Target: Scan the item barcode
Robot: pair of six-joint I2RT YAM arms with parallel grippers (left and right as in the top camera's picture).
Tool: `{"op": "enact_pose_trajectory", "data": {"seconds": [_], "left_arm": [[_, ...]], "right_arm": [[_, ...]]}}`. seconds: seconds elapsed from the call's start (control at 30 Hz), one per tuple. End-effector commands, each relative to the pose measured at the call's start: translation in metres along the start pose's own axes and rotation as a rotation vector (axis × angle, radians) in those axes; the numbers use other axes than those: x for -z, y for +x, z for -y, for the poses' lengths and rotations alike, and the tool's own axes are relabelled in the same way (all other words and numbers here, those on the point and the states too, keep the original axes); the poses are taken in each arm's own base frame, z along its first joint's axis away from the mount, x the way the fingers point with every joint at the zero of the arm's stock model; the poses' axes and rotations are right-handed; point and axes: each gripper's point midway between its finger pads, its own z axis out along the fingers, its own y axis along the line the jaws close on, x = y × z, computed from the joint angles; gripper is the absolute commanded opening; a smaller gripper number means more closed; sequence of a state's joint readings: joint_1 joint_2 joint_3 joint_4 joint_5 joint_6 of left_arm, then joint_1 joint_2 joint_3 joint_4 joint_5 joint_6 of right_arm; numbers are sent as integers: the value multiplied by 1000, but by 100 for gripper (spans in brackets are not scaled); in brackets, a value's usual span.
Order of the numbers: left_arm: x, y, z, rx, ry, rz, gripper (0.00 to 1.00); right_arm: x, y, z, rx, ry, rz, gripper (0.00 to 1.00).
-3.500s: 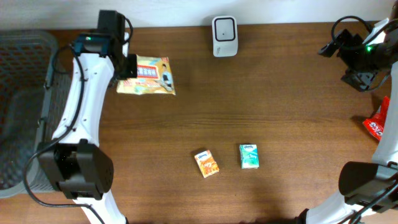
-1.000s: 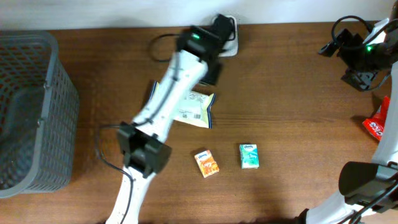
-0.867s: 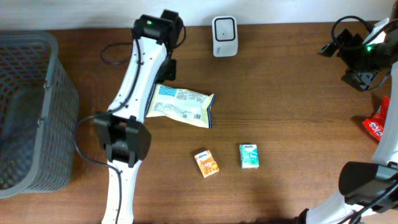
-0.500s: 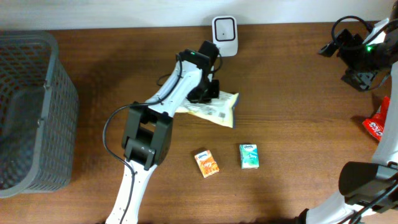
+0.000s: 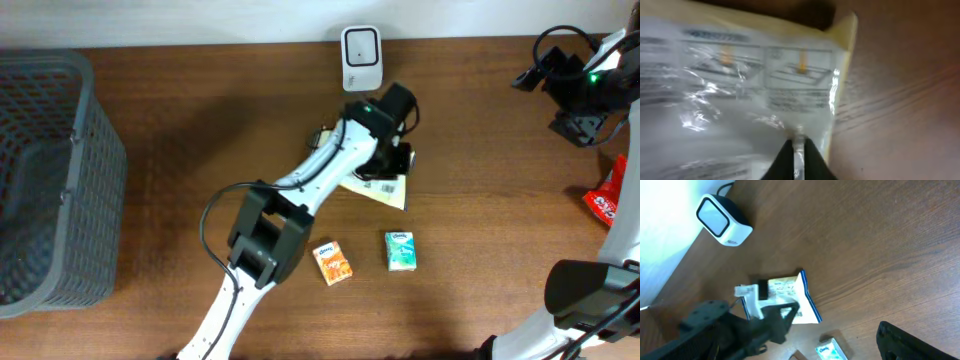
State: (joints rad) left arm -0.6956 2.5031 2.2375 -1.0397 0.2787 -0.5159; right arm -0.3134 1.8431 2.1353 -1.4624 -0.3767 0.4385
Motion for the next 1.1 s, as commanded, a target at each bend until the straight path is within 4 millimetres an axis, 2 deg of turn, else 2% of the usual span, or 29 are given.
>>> {"op": "enact_pose_trajectory", "data": {"seconds": [0.0, 0.03, 0.07, 0.1, 0.17, 0.2, 0.23, 0.27, 0.3, 0.33, 0.4, 0.47, 0.5, 0.53, 0.57, 0.6, 0.63, 0.67, 0.7, 0.73, 0.77, 0.8, 0.83, 0.87, 0.9, 0.97, 1.03, 1.07], "left_arm": [[-10, -2, 3, -34, -1, 21, 18], [-10, -5, 4, -60, 6, 33, 17], [-8, -9, 4, -102, 12, 48, 11], [2, -17, 3, -109, 18, 65, 10], [54, -39, -6, -76, 23, 110, 8], [72, -45, -17, -66, -2, 126, 9], [97, -55, -60, -1, -128, 157, 10], [102, -55, -83, 33, -190, 149, 10], [96, -46, -107, 76, -226, 92, 10], [87, -36, -123, 103, -250, 37, 9], [59, -22, -142, 129, -280, -36, 8], [29, -16, -167, 132, -353, -54, 12], [26, -15, -173, 132, -376, -58, 13], [26, -14, -174, 130, -379, -62, 26], [27, -15, -175, 132, -379, -60, 28], [30, -16, -176, 138, -380, -60, 22], [47, -19, -178, 154, -381, -58, 18], [64, -24, -179, 167, -379, -45, 17], [91, -33, -180, 187, -372, -14, 17], [113, -40, -181, 201, -365, 18, 20], [143, -49, -186, 224, -354, 69, 33], [162, -53, -194, 249, -350, 99, 56], [168, -48, -204, 279, -342, 79, 78], [164, -40, -209, 300, -329, 34, 82], [153, -31, -213, 312, -304, -32, 93], [114, -23, -189, 200, -102, -154, 97], [72, -12, -186, 210, -24, -254, 99], [56, -8, -178, 167, 61, -294, 98]], "right_arm": [[-2, 2, -2, 7, -3, -8, 99], [-2, 2, -2, 7, -3, -8, 99], [-2, 2, -2, 7, -3, -8, 99], [-2, 2, -2, 7, -3, -8, 99], [-2, 2, -2, 7, -3, -8, 98], [-2, 2, -2, 7, -3, -8, 99], [-2, 2, -2, 7, -4, -8, 99], [-2, 2, -2, 7, -3, -8, 99], [-2, 2, -2, 7, -3, -8, 99], [-2, 2, -2, 7, -3, -8, 99], [-2, 2, -2, 7, -3, -8, 99], [-2, 2, -2, 7, -3, -8, 99], [-2, 2, -2, 7, -3, -8, 99], [-2, 2, -2, 7, -3, -8, 99], [-2, 2, -2, 7, -3, -8, 99], [-2, 2, -2, 7, -3, -8, 99], [-2, 2, -2, 7, -3, -8, 98], [-2, 2, -2, 7, -3, -8, 99], [-2, 2, -2, 7, -3, -8, 99], [-2, 2, -2, 7, -3, -8, 99], [-2, 2, -2, 7, -3, -8, 99], [-2, 2, -2, 7, -3, -8, 99], [-2, 2, -2, 7, -3, -8, 99], [-2, 2, -2, 7, -3, -8, 98], [-2, 2, -2, 7, -3, -8, 99], [-2, 2, -2, 7, -3, -8, 99], [-2, 2, -2, 7, -3, -8, 99], [-2, 2, -2, 7, -3, -8, 99]]}}
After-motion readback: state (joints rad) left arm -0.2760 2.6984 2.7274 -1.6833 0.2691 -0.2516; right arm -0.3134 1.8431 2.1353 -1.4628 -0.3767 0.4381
